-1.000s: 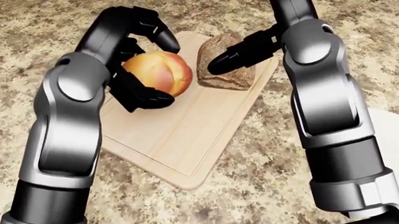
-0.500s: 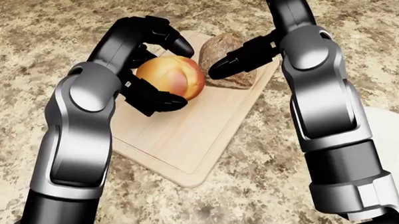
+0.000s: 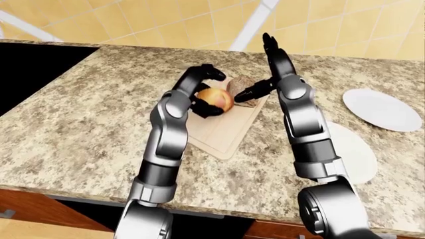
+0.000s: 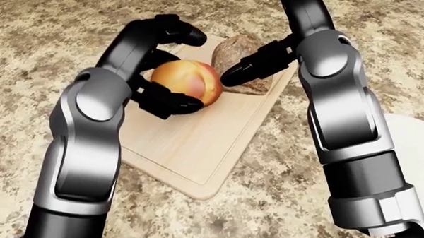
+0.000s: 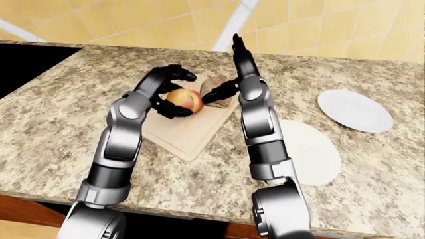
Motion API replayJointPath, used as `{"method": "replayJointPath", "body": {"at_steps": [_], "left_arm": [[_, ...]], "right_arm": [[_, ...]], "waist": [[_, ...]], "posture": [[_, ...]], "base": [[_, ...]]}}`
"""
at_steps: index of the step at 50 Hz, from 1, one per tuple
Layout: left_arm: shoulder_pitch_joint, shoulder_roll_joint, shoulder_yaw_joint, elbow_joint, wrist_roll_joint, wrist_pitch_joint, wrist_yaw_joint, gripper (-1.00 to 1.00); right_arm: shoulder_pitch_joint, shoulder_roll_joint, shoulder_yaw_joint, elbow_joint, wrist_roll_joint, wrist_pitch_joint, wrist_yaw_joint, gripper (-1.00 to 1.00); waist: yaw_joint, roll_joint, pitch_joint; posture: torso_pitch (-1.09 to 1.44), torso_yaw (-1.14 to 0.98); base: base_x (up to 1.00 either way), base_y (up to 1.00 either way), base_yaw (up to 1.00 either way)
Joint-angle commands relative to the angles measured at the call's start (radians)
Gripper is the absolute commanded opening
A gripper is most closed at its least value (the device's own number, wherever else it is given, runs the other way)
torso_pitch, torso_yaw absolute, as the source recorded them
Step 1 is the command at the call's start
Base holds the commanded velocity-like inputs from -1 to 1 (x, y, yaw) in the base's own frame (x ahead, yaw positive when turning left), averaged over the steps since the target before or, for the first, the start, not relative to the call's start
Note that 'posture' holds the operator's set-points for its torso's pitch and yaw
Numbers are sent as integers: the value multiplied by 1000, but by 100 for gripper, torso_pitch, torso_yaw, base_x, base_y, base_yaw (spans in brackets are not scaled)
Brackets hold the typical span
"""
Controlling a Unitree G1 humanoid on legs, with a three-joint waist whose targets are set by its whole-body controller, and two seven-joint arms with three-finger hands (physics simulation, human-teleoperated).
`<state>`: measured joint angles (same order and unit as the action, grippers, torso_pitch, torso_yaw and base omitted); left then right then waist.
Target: Place all breads on the cutting board.
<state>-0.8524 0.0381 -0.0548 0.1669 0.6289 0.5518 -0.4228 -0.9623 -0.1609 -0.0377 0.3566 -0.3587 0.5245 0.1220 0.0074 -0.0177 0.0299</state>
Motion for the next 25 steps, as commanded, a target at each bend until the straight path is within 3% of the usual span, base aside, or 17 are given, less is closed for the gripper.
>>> {"method": "replayJointPath", "body": {"at_steps": [1, 6, 10, 16, 25], "left_arm": [[-33, 4, 6, -38, 6, -23, 8, 33], [-40, 6, 10, -52, 9, -14, -3, 34], [-51, 16, 14, -113, 19, 28, -35, 58], [-69, 31, 26, -206, 24, 85, -79, 62], [-92, 129, 78, -412, 25, 227, -177, 66]], "right_arm": [[-37, -8, -6, -38, -5, -29, -11, 100], [-47, -12, -5, -42, -8, -18, -6, 100], [-58, -20, -10, -56, -8, -1, 4, 100], [-64, -28, -13, -74, -9, 17, 13, 100], [-75, -92, -56, -156, 28, 94, 39, 100]], "waist": [[0, -1, -32], [0, -1, -32], [0, -1, -30], [0, -1, -26], [0, 1, -17]], "posture": [[0, 0], [0, 0], [0, 0], [0, 0], [0, 0]], "base": [[0, 0, 0], [0, 0, 0], [0, 0, 0], [0, 0, 0], [0, 0, 0]]}}
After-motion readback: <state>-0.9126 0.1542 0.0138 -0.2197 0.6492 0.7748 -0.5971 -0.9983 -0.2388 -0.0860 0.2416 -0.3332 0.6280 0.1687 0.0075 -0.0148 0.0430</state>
